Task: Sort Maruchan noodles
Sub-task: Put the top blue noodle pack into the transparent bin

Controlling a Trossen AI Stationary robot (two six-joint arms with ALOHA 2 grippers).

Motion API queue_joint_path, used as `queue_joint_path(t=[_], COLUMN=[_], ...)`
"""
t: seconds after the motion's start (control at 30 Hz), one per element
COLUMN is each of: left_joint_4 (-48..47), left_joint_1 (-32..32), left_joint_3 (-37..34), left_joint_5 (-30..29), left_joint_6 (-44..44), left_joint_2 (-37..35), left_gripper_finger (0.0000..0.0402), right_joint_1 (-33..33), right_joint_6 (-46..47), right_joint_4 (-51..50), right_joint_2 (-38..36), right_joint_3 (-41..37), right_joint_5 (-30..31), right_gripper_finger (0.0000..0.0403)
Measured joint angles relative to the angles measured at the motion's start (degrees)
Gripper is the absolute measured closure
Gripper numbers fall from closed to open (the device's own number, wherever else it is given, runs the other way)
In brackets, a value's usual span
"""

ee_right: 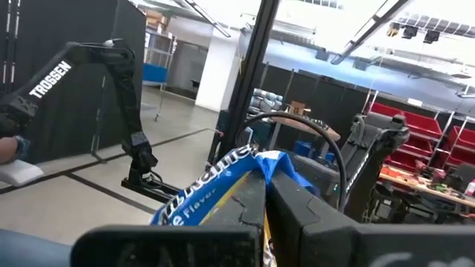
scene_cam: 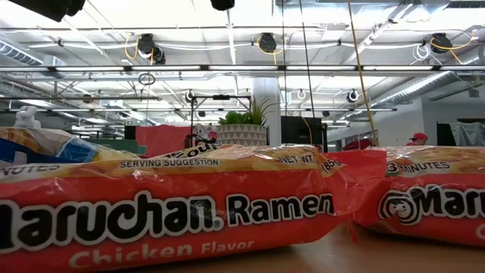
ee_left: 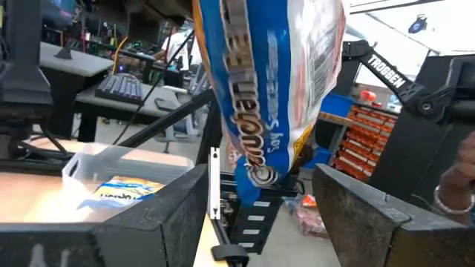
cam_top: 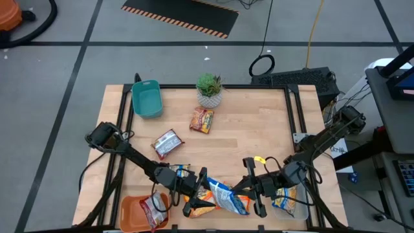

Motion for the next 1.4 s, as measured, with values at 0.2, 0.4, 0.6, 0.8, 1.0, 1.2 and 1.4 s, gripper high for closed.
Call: queue_joint_path(t=[0.2,0.4,0.6,0.8,1.0,1.2,1.4], left_joint_4=[-0.22,0.83,3.95,4.4,5.98,5.98,6.32], left_joint_1=[-0.25,-0.22,-0.2,-0.07,-0.08,-0.82,-2.28], left_joint_3=[0.0,0.01,0.0,0.0,0.0,-0.04,-0.04], left_joint_5=[0.52,0.55,0.4,-0.68,-1.67,-4.65,-7.83], left_joint_6=[2.59,2.64,1.42,0.52,1.34,4.16,8.04], left_joint_2=[0.0,0.0,-0.02,-0.02,-0.01,0.0,0.0], left_gripper_finger=[0.0158,0.0158,0.0158,0.0158,0.0158,0.0158,0.0184], right_joint_1=[-0.38,-0.77,-1.54,-2.43,-4.18,-5.99,-5.89], right_joint_6=[0.08,0.08,1.24,2.0,2.87,2.9,2.85], right_joint_4=[0.25,-0.33,-0.92,-1.57,0.02,1.32,1.43], right_joint_2=[0.0,0.0,0.02,0.04,2.17,3.78,3.64], right_joint_3=[-0.01,-0.01,-0.01,-0.01,0.01,0.03,0.02], right_joint_5=[0.05,0.1,0.08,0.01,-0.17,-0.17,-0.23], right_gripper_finger=[0.0403,0.0403,0.0403,0.0403,0.0403,0.0403,0.0403])
